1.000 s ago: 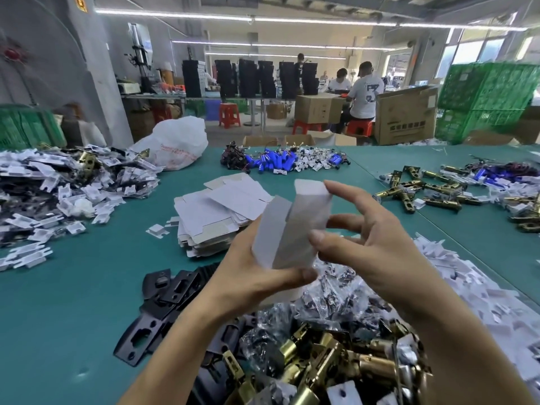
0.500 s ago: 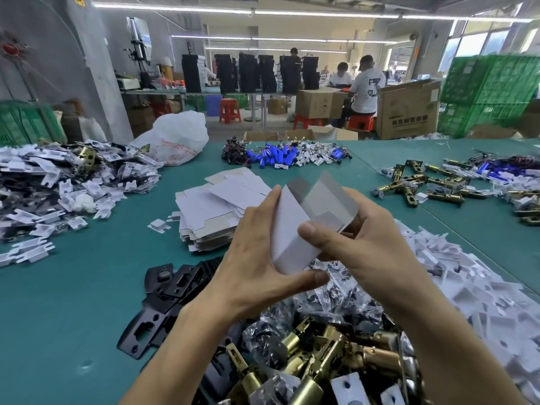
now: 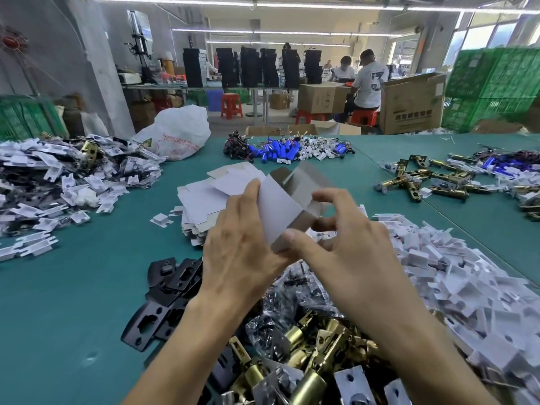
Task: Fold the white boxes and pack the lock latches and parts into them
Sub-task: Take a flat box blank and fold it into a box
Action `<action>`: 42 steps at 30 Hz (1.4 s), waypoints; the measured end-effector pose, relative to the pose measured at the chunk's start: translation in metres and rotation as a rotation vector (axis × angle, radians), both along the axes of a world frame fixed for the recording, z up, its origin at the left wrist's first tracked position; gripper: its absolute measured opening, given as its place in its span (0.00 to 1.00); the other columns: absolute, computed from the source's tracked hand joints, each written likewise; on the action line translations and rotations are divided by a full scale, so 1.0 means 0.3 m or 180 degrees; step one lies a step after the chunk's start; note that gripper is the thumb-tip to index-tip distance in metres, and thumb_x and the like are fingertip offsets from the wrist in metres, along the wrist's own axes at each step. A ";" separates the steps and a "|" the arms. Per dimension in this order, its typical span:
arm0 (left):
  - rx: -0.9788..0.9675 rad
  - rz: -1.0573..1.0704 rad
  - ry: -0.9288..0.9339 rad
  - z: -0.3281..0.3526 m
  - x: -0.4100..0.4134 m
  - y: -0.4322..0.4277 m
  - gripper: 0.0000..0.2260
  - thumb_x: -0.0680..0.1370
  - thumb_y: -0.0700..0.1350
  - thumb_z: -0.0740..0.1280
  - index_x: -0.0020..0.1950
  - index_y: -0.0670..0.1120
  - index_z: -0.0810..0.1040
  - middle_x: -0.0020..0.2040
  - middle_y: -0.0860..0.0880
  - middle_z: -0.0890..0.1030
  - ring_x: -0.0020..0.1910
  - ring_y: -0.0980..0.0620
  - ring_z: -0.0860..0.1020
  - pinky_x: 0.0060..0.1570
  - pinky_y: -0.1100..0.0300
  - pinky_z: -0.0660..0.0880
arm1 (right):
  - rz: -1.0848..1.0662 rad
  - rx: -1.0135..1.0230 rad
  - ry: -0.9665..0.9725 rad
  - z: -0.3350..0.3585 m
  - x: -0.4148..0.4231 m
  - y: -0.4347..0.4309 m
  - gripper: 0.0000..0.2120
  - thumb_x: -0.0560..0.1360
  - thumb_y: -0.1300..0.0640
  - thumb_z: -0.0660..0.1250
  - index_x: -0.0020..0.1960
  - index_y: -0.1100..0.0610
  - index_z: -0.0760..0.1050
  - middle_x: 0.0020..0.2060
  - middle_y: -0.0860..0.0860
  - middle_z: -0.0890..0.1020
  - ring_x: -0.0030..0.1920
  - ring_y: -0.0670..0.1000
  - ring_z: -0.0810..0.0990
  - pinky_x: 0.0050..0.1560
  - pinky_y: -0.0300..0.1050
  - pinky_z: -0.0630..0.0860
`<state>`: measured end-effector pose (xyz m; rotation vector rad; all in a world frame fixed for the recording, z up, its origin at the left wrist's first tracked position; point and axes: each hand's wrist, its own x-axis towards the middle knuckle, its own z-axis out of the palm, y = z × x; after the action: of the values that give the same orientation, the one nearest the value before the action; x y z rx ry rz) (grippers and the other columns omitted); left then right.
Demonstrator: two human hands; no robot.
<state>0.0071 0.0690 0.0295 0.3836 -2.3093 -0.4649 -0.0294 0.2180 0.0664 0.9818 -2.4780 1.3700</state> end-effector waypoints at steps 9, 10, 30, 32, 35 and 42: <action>0.1128 -0.1146 0.0316 -0.002 -0.008 -0.001 0.35 0.67 0.60 0.71 0.71 0.52 0.66 0.61 0.54 0.75 0.58 0.55 0.77 0.54 0.51 0.79 | 0.0037 0.0013 0.0374 -0.009 0.004 -0.021 0.23 0.77 0.49 0.68 0.71 0.50 0.72 0.59 0.48 0.82 0.62 0.50 0.76 0.63 0.48 0.73; 0.1279 -0.1206 0.0371 -0.003 -0.010 -0.003 0.34 0.67 0.60 0.73 0.69 0.52 0.67 0.60 0.55 0.77 0.56 0.55 0.79 0.51 0.51 0.80 | 0.0095 0.0044 0.0322 -0.007 -0.008 -0.016 0.23 0.77 0.51 0.68 0.71 0.50 0.72 0.58 0.48 0.82 0.62 0.50 0.76 0.64 0.48 0.72; 0.0891 -0.1119 0.0654 -0.019 -0.012 -0.017 0.27 0.65 0.61 0.76 0.59 0.61 0.68 0.46 0.57 0.82 0.41 0.60 0.82 0.35 0.59 0.81 | -0.0041 -0.0761 -0.0012 -0.004 -0.097 0.020 0.10 0.69 0.59 0.78 0.45 0.47 0.81 0.38 0.40 0.84 0.39 0.39 0.84 0.40 0.42 0.83; 0.1083 -0.1324 0.0794 -0.019 -0.008 -0.029 0.23 0.65 0.59 0.77 0.56 0.61 0.71 0.45 0.57 0.83 0.41 0.58 0.84 0.34 0.56 0.82 | 0.0079 -0.0739 -0.0157 -0.009 -0.112 0.027 0.10 0.70 0.61 0.77 0.46 0.49 0.81 0.41 0.41 0.85 0.40 0.40 0.84 0.41 0.40 0.82; 0.1302 -0.1633 0.1032 -0.020 -0.010 -0.031 0.20 0.67 0.56 0.79 0.53 0.59 0.73 0.47 0.56 0.81 0.43 0.51 0.84 0.34 0.51 0.82 | 0.0471 -0.0746 -0.0491 -0.008 -0.127 0.038 0.10 0.72 0.64 0.74 0.48 0.52 0.80 0.46 0.46 0.86 0.46 0.44 0.85 0.46 0.46 0.83; 0.1313 -0.1966 0.1003 -0.038 -0.016 -0.013 0.23 0.69 0.55 0.78 0.54 0.58 0.66 0.51 0.63 0.78 0.43 0.56 0.82 0.36 0.59 0.81 | 0.1090 -0.0900 -0.0645 -0.010 -0.137 0.047 0.10 0.69 0.67 0.76 0.48 0.58 0.80 0.47 0.51 0.86 0.47 0.48 0.86 0.50 0.45 0.83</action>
<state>0.0022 0.0650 0.0181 -0.2198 -1.9784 -1.2204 -0.0704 0.2323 0.0636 1.2964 -2.2251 1.9492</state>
